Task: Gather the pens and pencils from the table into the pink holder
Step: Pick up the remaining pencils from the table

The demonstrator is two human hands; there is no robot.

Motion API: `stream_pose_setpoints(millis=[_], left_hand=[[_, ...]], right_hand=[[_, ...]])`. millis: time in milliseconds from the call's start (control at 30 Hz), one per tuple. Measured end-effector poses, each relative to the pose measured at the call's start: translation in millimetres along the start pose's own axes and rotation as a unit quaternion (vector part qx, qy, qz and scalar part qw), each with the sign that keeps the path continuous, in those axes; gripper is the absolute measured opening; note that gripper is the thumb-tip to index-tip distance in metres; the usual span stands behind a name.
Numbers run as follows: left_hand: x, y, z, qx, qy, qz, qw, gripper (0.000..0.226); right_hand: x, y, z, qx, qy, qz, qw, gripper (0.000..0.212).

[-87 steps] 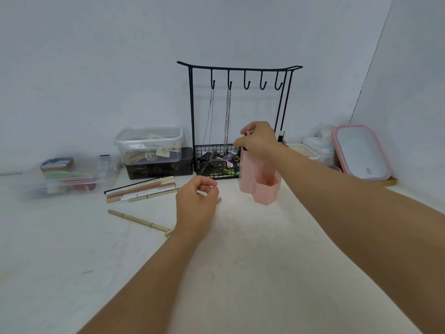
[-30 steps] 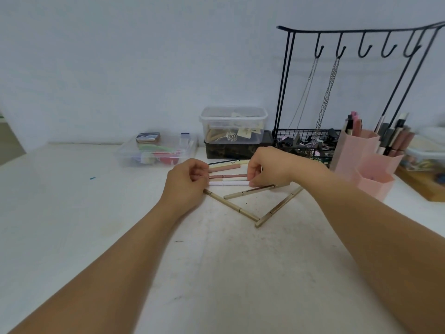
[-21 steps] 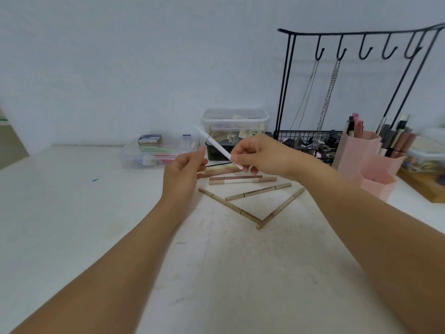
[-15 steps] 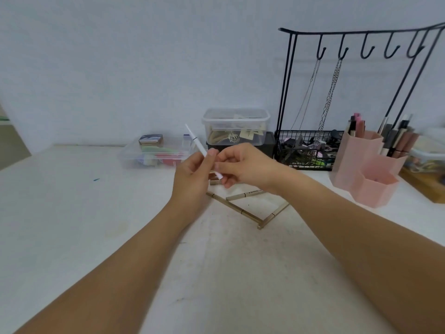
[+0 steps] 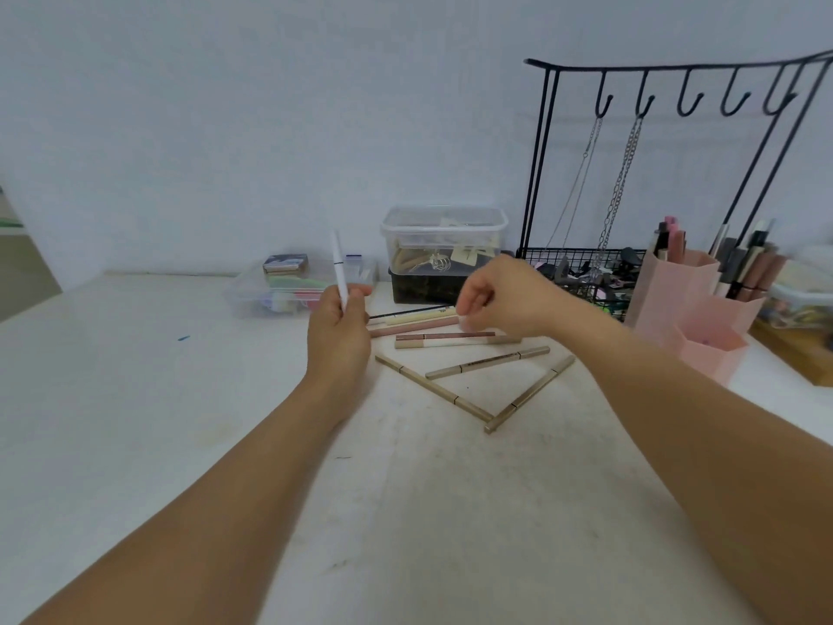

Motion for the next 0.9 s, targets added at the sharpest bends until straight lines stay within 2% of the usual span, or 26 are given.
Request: stream_pose_setpoints(millis=[100,233,567,633,700,800,900], left_hand=[[1,-1,-1,0.026,-0.051,-0.005,0.998,0.03],[3,1,-6,0.033,-0.075,-0.016,0.997,0.032],[5,3,-7,0.06,-0.105,-0.017,0.993,0.038],[6,4,-6,0.082,-0.107,-0.023,0.991,0.042],[7,6,-3,0.101,-0.102,-0.037,0.989,0.037],[11,12,1,0.11,-0.079,-0.068,0.988,0.023],[16,20,6,0.122,-0.066,-0.102,0.985,0.024]], right_hand=[[1,1,13,0.078,0.007,-0.041,0.996,0.011],[1,10,19,0.109,0.013,-0.059,0.992,0.01],[0,17,24,0.102,0.009,-0.077,0.992,0.012],[1,10,20,0.049,0.007,-0.068,0.996,0.009],[3,3,13,-0.076,0.016,-0.062,0.995,0.008],[4,4,0,-0.266,0.02,-0.083,0.96,0.006],[5,11,-13,-0.352,0.019,-0.099,0.931,0.006]])
Point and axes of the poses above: each hand's wrist, its own x-axis away from the middle knuckle, its own y-axis out of the palm, z = x × y, the point moved 7 cm from there along -x, towards the middle knuckle, and after that the axes turned 2 degrees about x, right-handed, at the moved point
